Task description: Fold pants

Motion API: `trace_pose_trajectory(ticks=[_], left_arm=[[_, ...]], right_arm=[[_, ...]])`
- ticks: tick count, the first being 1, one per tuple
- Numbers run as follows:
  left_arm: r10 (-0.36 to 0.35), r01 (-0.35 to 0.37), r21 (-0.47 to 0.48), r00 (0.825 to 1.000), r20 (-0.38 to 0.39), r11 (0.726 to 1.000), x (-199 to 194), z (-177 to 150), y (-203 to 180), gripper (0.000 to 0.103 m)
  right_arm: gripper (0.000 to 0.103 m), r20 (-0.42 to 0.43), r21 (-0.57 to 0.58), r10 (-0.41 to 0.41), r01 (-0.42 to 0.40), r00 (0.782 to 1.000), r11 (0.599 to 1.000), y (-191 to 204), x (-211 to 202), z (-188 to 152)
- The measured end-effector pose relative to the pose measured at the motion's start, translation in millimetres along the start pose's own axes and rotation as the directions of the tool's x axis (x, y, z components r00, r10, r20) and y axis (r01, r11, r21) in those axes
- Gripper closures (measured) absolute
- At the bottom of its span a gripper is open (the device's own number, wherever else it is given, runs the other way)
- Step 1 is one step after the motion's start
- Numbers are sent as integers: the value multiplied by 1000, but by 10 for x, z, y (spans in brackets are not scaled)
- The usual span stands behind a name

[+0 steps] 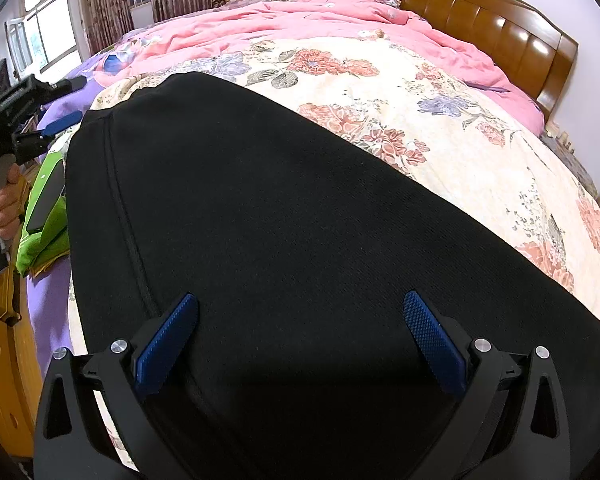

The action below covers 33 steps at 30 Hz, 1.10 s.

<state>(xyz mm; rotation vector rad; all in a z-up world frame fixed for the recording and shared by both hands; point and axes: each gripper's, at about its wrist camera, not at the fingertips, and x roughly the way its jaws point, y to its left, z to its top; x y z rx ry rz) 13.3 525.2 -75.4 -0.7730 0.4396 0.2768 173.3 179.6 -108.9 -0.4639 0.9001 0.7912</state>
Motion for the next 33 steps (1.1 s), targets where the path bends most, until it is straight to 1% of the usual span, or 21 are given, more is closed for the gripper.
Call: trace_pose_trajectory(ticks=[2,5,6,7,8,10,11,12,13,14,15,16,18,20,22,25,28,30,31,32,33], left_arm=[[12,-12,-4,1000,-22,1000,94,15,48,36],[49,-50,-20,998,-46,999,239,36,132,35],[36,-38,-33,997,-63,999,288,34,160,42],[3,-8,-48,996,-91,999,343,17,178,56],[-12,7,-51,994,-108,999,374,-7,174,83],[10,-9,10,997,-70,1000,308,-40,65,92],[27,-24,72,999,-38,997,221,-62,-63,92],[37,-35,97,999,-20,995,171,-71,-131,92],[65,-66,148,998,8,987,98,-91,-251,92],[96,-104,224,994,42,969,31,-132,-407,92],[105,-119,278,992,63,953,-7,-169,-521,92],[99,-116,315,993,69,942,-24,-199,-619,92],[70,-87,336,996,61,938,-24,-209,-712,93],[25,-45,331,998,65,943,-56,-201,-788,93],[-4,-27,349,996,88,937,-120,-200,-947,93],[-70,20,393,991,115,919,-261,-192,-1285,93],[-154,92,436,982,108,895,-381,-206,-1682,93],[-220,155,486,972,78,860,-446,-284,-2066,93],[-252,186,513,966,61,838,-479,-345,-2268,93],[-277,211,532,960,46,820,-512,-403,-2419,93],[-303,238,550,953,29,801,-536,-473,-2580,93]], right_arm=[[4,0,-1,-1,1,1000,1000,-1,4,-1],[4,0,-1,-1,1,1000,1000,0,3,-4],[4,0,-1,-1,1,1000,1000,0,4,-3],[4,0,-1,-1,1,1000,1000,0,4,-3],[4,0,0,-1,1,1000,1000,0,3,-2],[4,0,0,-1,1,1000,1000,0,3,-2],[4,0,0,-1,1,1000,1000,1,3,-2],[4,0,0,-2,2,1000,1000,1,3,-2],[4,0,0,-2,2,1000,1000,1,3,-2],[4,0,0,-2,2,1000,1000,0,2,-2],[4,0,0,-2,2,1000,1000,1,2,-3],[4,0,0,-2,2,1000,1000,-1,2,-3],[4,0,0,-1,1,1000,1000,-2,2,-4],[4,0,2,2,-2,1000,1000,-3,1,-5],[4,-1,7,8,-8,1000,1000,-12,11,1],[4,-13,-6,-2,2,1000,1000,17,30,23],[4,-14,-6,-1,1,1000,1000,26,33,33],[4,-16,-6,14,-14,1000,1000,13,13,41],[5,-18,1,42,-42,999,999,-34,-37,25],[5,-4,35,74,-74,997,997,-129,-161,-17],[5,20,69,72,-73,997,995,-229,-277,-70]])
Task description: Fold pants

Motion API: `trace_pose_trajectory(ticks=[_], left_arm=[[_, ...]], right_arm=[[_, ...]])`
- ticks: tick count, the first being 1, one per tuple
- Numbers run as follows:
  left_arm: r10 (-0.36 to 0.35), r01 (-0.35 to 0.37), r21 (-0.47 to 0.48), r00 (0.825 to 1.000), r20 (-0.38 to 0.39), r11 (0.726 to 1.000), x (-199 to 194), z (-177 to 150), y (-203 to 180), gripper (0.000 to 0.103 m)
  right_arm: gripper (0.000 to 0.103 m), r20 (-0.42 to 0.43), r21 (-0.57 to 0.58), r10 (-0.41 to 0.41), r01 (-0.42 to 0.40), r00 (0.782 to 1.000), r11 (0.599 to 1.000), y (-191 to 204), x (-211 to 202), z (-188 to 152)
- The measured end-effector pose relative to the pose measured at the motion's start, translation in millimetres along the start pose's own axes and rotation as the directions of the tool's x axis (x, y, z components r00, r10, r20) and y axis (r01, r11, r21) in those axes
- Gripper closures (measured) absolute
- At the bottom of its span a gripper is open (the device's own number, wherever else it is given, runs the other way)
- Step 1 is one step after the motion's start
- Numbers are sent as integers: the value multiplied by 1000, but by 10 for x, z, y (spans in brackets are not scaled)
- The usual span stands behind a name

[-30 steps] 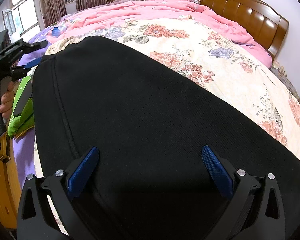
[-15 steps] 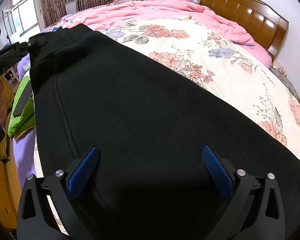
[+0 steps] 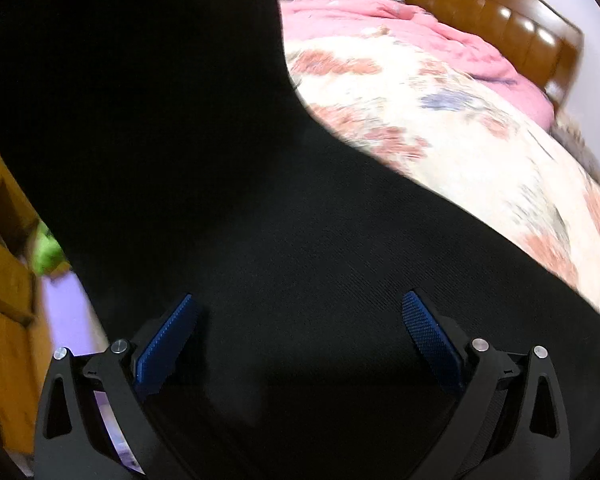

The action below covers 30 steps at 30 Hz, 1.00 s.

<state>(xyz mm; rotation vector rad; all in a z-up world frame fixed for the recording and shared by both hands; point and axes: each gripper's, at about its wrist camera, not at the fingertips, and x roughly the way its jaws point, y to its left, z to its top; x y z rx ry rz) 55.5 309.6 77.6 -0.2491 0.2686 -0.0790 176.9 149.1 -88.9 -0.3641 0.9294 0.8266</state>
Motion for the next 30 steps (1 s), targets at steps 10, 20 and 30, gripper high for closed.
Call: trace_pose_trajectory(ticks=[10,20,30], left_arm=[[-281,305,139,945,-171,942,676,-707,-1803,93],[-292,447,299,848,-442,843,925,-1978,-2526,29],[16,43,238,971,-240,970,114,-1575,-1044,4]], right_arm=[[4,365,647,-62,-205,929,735,-1888,-1788,-1595],[4,351,726,-2,-271,937,632,-2054,-1886,-2180],[5,179,635,185,-257,966,729,-1474,-1400,-1810]])
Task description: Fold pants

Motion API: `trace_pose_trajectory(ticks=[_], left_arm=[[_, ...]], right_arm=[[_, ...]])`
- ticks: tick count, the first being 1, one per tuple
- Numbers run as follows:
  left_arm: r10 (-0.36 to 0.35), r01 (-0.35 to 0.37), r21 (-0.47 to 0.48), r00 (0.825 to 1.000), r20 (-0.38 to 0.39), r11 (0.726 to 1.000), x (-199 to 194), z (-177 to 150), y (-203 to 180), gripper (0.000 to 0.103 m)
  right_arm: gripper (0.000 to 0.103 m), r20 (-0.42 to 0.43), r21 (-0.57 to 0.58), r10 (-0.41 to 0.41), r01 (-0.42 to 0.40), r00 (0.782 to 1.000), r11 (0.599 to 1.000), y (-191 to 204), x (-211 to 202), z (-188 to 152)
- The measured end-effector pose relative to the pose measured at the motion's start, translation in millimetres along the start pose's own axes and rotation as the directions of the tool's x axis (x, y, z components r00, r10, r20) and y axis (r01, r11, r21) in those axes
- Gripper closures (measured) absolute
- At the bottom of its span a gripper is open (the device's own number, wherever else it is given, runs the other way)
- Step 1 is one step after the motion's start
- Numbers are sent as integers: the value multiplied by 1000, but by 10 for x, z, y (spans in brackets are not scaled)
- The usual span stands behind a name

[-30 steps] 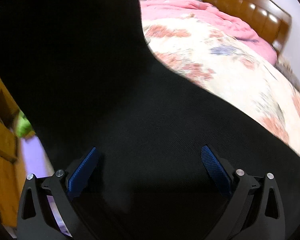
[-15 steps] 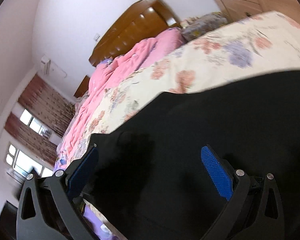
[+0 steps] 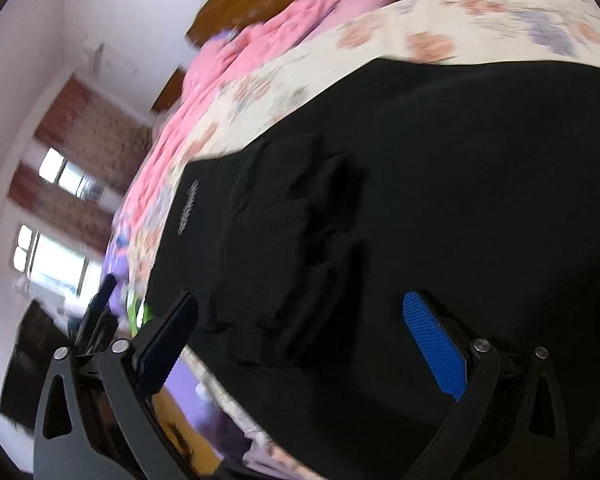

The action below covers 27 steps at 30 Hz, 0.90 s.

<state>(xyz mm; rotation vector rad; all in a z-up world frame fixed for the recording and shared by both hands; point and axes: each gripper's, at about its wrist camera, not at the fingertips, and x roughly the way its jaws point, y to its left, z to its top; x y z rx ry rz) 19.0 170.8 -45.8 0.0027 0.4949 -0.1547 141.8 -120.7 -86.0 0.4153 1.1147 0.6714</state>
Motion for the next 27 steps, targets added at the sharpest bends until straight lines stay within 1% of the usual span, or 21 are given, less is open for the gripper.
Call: trace_pose_trajectory(ticks=[1,3,5,6,7,8,9,10,14,16,18,21,22,23,25,26,27], left_arm=[[9,-10,-28,1000,-18,1000,-13,-65,122,4],[16,-19,-52,999,-49,998,-23,-229,284,4],[7,-11,-55,997,-71,998,5,-359,331,4],[-4,0,-58,997,-81,998,20,-418,336,4],[-8,3,-56,996,-88,998,42,-454,317,4],[-9,5,-49,995,-97,999,72,-483,287,4],[-7,3,-43,995,-100,999,82,-518,291,4],[4,-9,-38,994,-107,999,116,-514,286,4],[49,-54,-31,990,-134,998,286,-470,357,4],[50,-56,-36,988,-145,998,332,-443,383,4],[73,-77,-18,984,-162,997,366,-430,384,4],[76,-78,-5,982,-173,997,360,-436,387,4],[87,-88,-1,981,-174,996,361,-438,398,4],[105,-106,2,979,-177,994,367,-435,416,4],[160,-164,-5,969,-189,986,405,-409,483,4],[188,-195,-21,964,-187,981,417,-384,537,6],[194,-205,-47,964,-180,978,417,-361,594,6]], right_arm=[[9,-23,-8,20,-20,1000,1000,70,60,-3],[16,-58,-26,17,-18,998,1000,186,195,-10],[31,-58,-25,11,-13,998,1000,252,331,14],[36,-39,-20,5,-6,999,1000,278,387,42],[52,-22,-21,1,-1,1000,1000,275,408,49],[63,-6,-17,15,-16,1000,1000,284,414,66],[67,23,-16,19,-19,1000,1000,287,398,88],[82,57,-47,-14,16,998,999,334,354,96],[84,145,-145,-46,67,988,987,591,167,78],[84,193,-191,-54,92,980,977,736,71,72],[84,229,-205,-39,88,973,975,791,-37,54],[85,287,-230,-12,81,958,970,836,-245,35],[85,300,-236,-9,83,954,968,835,-294,41],[85,308,-238,-7,84,951,968,805,-339,61],[85,314,-229,-9,85,949,970,771,-367,62],[85,315,-221,-11,84,949,972,750,-364,74],[85,313,-214,-16,86,949,973,718,-356,67]])
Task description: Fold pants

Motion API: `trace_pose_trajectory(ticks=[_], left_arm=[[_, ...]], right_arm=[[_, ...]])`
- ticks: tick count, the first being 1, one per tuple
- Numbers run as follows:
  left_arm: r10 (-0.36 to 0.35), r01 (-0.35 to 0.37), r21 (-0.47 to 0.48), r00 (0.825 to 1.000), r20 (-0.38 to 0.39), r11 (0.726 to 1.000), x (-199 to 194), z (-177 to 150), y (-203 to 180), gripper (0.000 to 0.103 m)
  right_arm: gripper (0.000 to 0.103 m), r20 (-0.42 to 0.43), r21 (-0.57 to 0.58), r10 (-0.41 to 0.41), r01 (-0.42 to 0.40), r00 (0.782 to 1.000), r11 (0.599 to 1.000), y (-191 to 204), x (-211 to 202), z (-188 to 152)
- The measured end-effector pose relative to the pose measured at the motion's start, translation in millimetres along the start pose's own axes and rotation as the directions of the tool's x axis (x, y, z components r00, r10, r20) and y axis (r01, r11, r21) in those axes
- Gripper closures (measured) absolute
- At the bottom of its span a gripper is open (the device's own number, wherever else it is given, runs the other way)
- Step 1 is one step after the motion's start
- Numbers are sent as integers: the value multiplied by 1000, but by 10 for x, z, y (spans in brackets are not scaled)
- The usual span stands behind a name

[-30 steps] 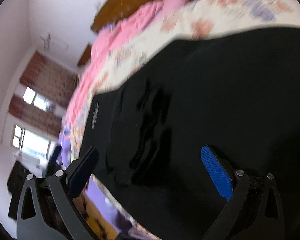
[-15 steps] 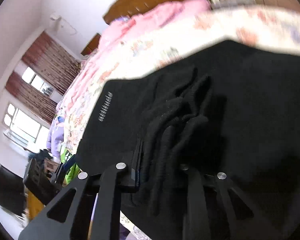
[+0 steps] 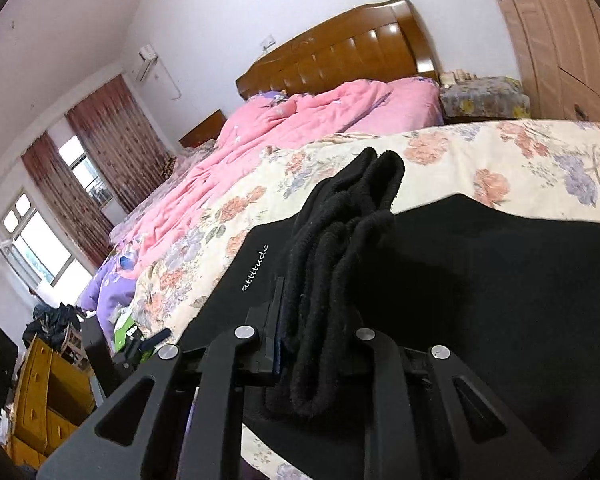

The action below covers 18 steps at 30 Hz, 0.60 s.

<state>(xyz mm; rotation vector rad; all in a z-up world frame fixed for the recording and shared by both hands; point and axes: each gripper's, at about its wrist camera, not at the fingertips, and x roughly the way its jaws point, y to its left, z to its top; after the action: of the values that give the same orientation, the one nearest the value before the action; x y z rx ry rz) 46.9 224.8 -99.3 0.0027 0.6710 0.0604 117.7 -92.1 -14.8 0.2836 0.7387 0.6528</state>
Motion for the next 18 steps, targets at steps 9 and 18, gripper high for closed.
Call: trace_pose_trajectory(ticks=[9,18], left_arm=[[-11,12,-75,1000,5,997,60,26,57,6],[-23,23,-112,1000,2,993,68,-14,90,6]], right_arm=[[85,-99,153,-16,32,995,988,-578,240,-546],[85,-85,168,4,10,996,986,-584,250,-561]])
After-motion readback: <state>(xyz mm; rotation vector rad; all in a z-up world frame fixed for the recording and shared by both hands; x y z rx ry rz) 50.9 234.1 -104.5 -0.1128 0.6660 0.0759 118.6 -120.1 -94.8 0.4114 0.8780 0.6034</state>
